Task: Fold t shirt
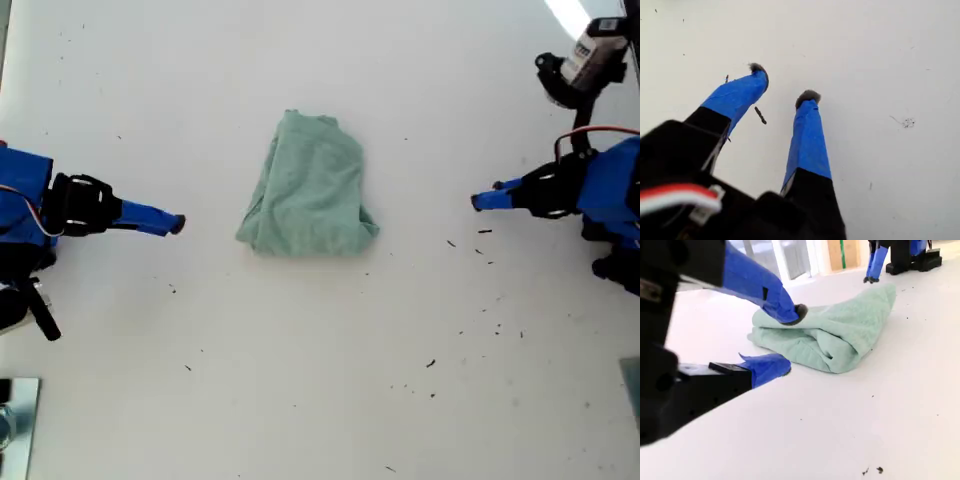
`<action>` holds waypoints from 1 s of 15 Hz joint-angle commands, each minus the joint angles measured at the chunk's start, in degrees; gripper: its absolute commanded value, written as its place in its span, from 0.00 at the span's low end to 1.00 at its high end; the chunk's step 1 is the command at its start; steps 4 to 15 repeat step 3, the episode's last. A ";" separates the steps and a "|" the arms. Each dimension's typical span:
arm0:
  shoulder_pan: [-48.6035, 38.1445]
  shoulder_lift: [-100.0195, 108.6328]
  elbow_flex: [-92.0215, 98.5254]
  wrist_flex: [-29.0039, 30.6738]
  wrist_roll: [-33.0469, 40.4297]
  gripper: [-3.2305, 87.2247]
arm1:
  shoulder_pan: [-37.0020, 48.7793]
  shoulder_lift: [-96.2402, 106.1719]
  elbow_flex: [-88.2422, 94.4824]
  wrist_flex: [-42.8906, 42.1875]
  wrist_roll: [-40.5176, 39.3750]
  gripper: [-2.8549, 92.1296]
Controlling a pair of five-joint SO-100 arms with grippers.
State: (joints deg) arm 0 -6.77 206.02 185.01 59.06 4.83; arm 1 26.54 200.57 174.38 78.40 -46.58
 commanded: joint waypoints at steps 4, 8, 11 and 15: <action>-0.35 0.35 0.62 0.18 0.44 0.18 | -0.18 0.26 2.81 -0.18 -1.14 0.18; -0.35 0.35 0.62 0.18 0.44 0.18 | -0.18 0.26 2.81 -0.18 -1.14 0.18; -0.35 0.35 0.62 0.18 0.44 0.18 | -0.18 0.26 2.81 -0.18 -1.14 0.18; -0.35 0.35 0.62 0.18 0.44 0.18 | -0.18 0.26 2.81 -0.18 -1.14 0.18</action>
